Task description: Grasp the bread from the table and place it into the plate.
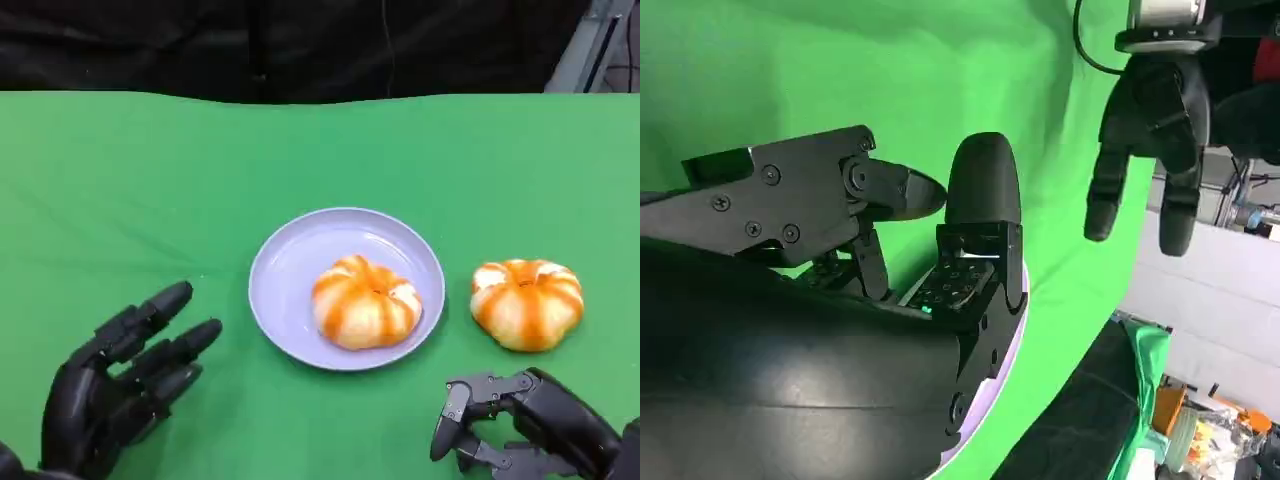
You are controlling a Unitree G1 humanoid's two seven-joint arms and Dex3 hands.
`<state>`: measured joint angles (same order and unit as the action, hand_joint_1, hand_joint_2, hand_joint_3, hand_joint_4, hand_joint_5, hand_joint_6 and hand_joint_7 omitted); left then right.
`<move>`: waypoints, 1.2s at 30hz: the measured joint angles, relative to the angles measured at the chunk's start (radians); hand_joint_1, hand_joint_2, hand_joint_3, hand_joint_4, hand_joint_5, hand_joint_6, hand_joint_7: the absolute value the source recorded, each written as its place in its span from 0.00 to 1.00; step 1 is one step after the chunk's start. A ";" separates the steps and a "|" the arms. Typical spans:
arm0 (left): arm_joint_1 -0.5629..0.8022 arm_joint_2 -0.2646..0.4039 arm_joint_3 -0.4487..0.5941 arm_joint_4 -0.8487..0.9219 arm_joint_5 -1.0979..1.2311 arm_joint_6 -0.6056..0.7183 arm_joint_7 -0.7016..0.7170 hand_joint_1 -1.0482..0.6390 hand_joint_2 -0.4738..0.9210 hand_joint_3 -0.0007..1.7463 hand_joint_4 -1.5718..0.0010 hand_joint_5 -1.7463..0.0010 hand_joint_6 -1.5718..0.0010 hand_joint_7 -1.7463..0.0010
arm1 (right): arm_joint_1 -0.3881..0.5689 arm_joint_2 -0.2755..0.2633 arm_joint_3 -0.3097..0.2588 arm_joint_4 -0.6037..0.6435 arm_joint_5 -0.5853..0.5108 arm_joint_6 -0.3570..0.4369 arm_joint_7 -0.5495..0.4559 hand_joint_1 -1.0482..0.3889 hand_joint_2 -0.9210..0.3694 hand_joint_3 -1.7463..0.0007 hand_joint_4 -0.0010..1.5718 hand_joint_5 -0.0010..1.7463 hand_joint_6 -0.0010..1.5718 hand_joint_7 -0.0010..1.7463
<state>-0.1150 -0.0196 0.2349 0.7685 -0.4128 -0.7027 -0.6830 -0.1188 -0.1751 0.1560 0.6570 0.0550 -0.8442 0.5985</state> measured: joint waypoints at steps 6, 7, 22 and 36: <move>0.026 0.000 -0.011 0.003 0.040 -0.049 -0.001 0.54 1.00 0.03 0.47 0.99 0.49 0.99 | 0.000 0.000 0.000 0.000 -0.001 0.000 -0.001 0.66 0.00 0.72 0.45 0.92 0.50 0.63; 0.029 -0.001 -0.014 0.003 0.042 -0.053 -0.001 0.58 1.00 0.08 0.42 0.98 0.47 0.98 | 0.000 0.000 0.000 -0.001 0.000 0.001 -0.001 0.66 0.00 0.72 0.45 0.92 0.50 0.63; 0.068 0.010 -0.089 0.021 0.226 -0.195 0.101 0.64 1.00 0.21 0.18 0.90 0.19 0.92 | 0.000 0.000 0.000 -0.013 -0.002 0.007 -0.007 0.67 0.00 0.72 0.45 0.92 0.50 0.63; 0.063 0.043 -0.133 0.075 0.262 -0.273 0.108 0.62 0.77 0.59 0.49 0.16 0.46 0.29 | 0.000 0.000 0.000 -0.020 -0.002 0.019 -0.010 0.67 0.01 0.71 0.45 0.92 0.50 0.63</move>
<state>-0.0515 0.0237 0.1018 0.8434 -0.1506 -0.9753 -0.5752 -0.1190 -0.1755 0.1559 0.6374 0.0533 -0.8248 0.5886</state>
